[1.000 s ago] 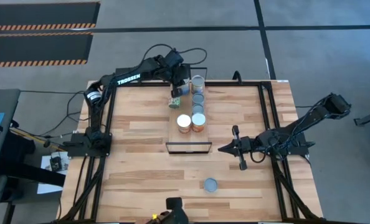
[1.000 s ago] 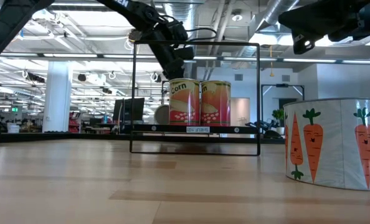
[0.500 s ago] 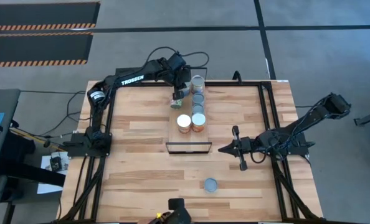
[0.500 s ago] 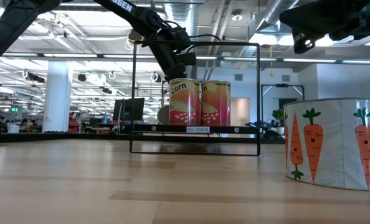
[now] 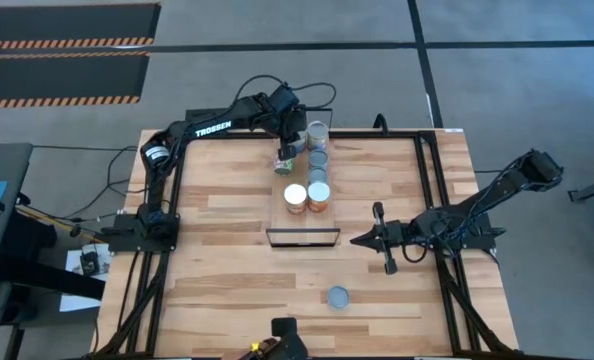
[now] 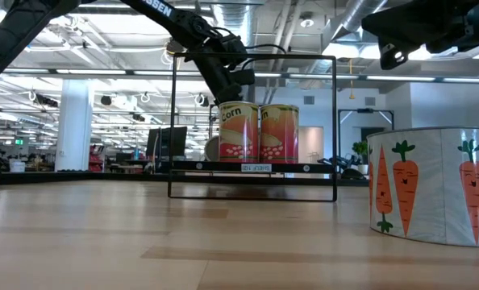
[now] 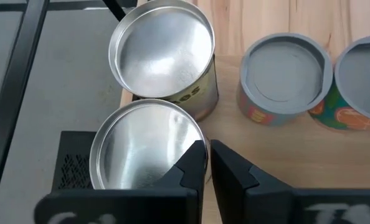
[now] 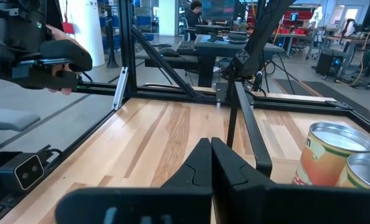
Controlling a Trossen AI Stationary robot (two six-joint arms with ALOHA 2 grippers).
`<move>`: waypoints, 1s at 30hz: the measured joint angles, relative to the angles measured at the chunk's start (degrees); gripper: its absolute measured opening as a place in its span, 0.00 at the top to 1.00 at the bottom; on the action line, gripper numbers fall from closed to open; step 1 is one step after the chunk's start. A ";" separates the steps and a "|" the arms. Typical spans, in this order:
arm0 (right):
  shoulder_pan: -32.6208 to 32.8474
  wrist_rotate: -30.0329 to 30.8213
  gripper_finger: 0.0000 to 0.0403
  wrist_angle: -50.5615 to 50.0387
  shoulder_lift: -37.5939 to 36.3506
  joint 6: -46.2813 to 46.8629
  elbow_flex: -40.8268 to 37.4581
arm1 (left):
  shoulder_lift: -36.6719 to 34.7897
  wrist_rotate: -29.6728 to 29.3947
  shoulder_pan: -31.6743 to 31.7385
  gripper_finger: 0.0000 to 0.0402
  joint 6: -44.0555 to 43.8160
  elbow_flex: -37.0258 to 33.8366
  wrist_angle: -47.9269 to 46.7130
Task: Pick and place cans onto a shelf
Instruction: Put the peaches can on the shelf and align it with other peach cans, then adjust the green peas can on the shelf
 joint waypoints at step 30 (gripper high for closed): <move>0.00 -0.02 0.97 -0.15 0.00 -0.02 0.02 | -3.53 -2.73 -1.37 0.71 0.38 -0.05 -1.53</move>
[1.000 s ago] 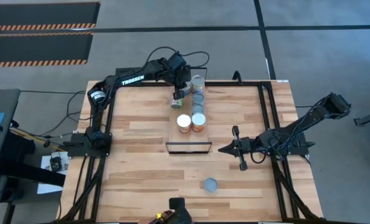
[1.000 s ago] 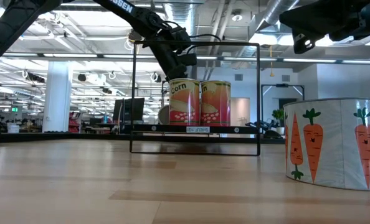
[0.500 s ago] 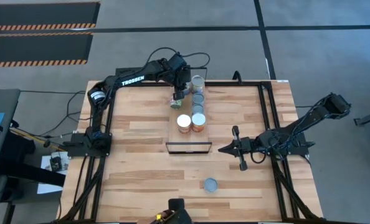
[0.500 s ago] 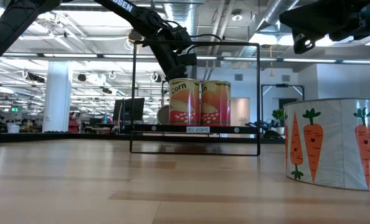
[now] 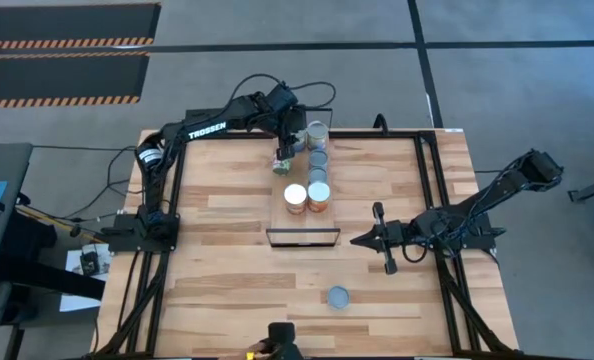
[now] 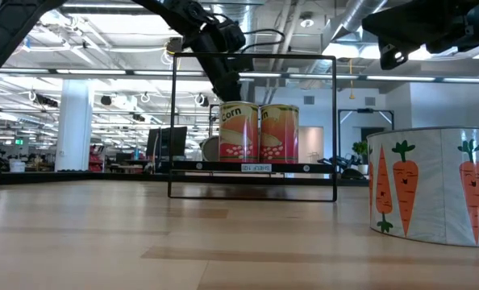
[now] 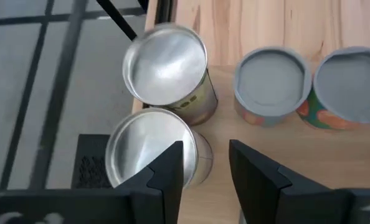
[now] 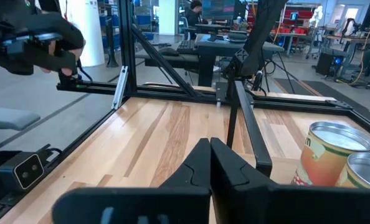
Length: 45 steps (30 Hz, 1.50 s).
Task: Pick and place cans onto a shelf
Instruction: Adjust the green peas can on the shelf
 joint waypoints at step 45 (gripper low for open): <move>-0.13 -0.01 0.97 -4.75 0.00 0.45 0.00 | -24.89 -0.88 -2.08 0.31 -4.43 -45.42 30.10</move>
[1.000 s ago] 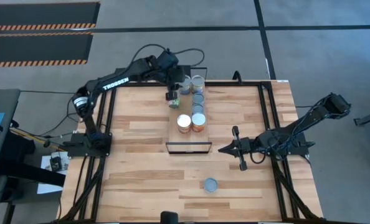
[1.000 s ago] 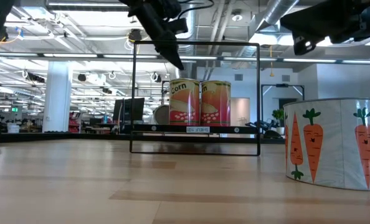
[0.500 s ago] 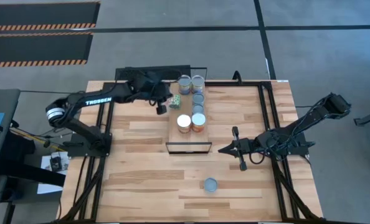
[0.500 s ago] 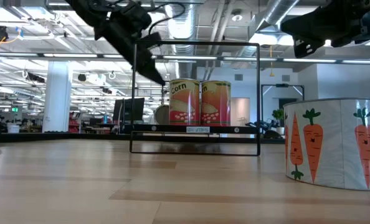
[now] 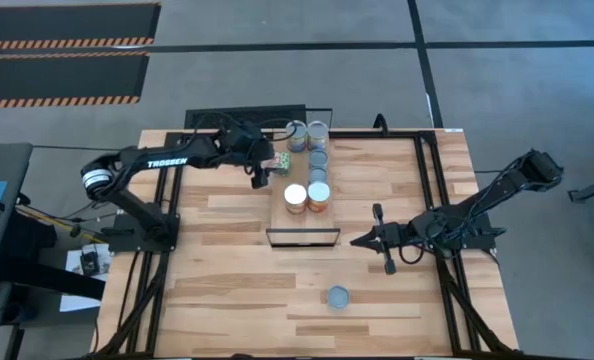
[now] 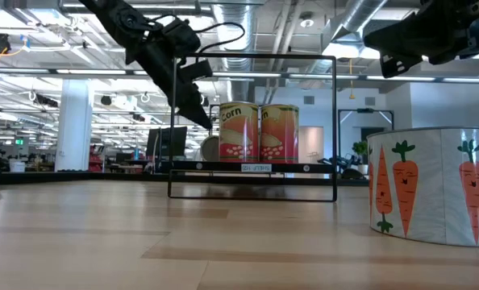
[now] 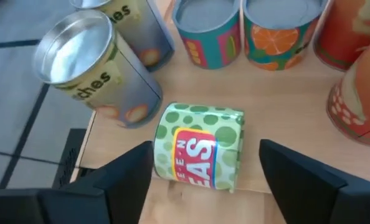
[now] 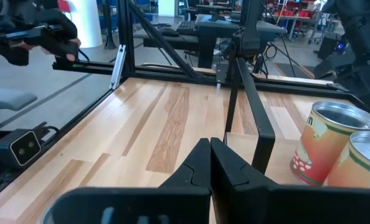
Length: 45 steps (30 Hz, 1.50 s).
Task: Pick and place cans onto a shelf
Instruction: Adjust the green peas can on the shelf, then put the green peas can on the shelf
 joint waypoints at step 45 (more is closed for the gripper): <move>0.00 0.01 0.97 -1.62 0.02 0.14 0.00 | -0.48 -6.90 6.94 0.90 -7.73 -0.03 -18.02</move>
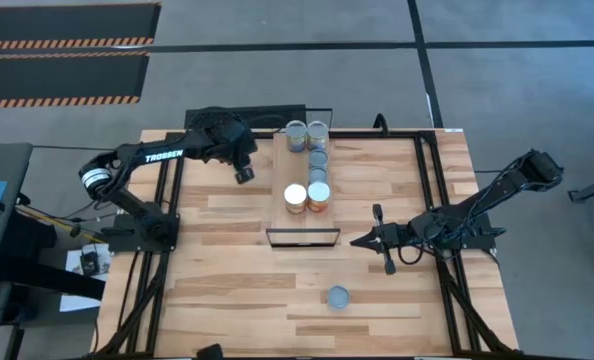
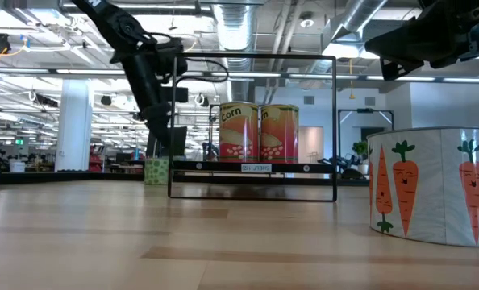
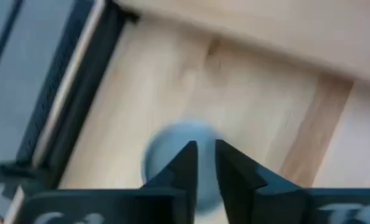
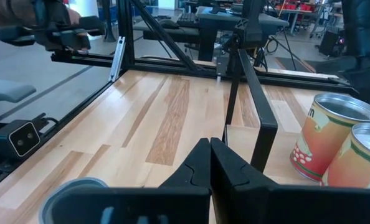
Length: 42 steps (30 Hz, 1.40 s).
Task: Pick and place cans onto a shelf
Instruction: Put the green peas can on the shelf
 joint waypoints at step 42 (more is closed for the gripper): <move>0.02 0.00 0.97 -0.02 -0.02 -0.09 -0.02 | 8.48 5.83 -10.47 1.00 10.02 15.09 3.25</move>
